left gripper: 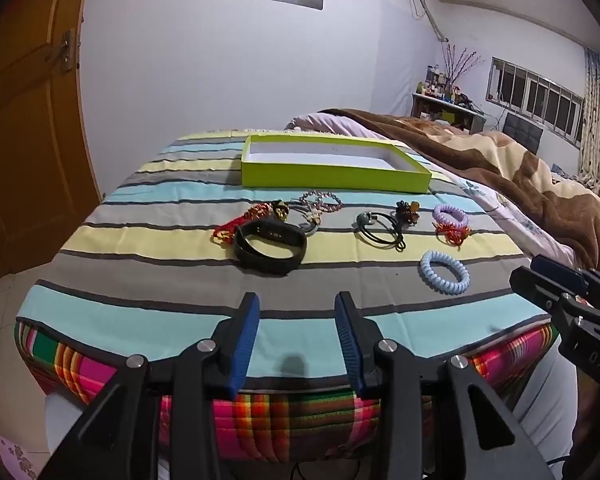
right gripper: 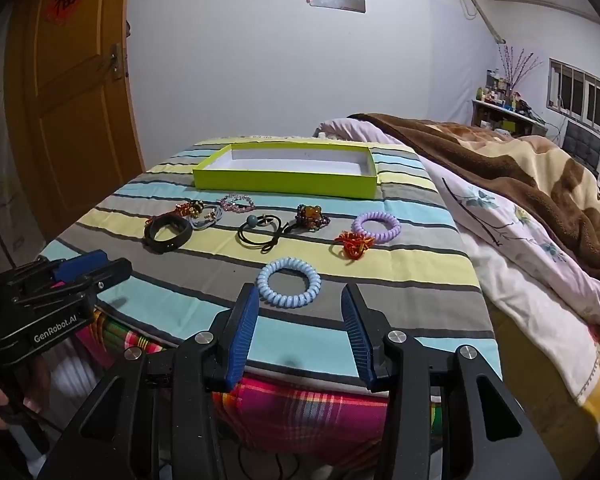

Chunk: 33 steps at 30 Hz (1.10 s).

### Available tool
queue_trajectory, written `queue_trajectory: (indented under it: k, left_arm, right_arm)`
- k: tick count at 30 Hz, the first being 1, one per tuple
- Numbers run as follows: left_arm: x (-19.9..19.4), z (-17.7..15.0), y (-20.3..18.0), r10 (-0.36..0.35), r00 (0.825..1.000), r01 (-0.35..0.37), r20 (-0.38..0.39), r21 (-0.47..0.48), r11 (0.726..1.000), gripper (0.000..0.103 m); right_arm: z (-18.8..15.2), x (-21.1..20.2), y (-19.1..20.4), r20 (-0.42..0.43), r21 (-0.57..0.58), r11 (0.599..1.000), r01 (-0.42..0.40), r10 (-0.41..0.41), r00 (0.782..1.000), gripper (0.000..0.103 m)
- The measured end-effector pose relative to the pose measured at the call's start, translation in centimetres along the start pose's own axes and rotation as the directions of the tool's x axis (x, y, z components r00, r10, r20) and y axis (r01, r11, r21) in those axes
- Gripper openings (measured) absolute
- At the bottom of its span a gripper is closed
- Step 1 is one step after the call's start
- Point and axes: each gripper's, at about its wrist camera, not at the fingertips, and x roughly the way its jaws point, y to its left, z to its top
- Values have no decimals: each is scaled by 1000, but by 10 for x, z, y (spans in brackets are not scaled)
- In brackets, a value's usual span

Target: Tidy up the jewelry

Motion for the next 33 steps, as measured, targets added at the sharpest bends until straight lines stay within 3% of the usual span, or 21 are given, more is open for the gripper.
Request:
queue_trajectory:
  k: [33]
  left_arm:
    - [-7, -1, -2, 37, 999, -37, 23, 4, 999, 41]
  right_arm:
    - [1, -3, 0, 11, -4, 1000, 1, -1, 1000, 44]
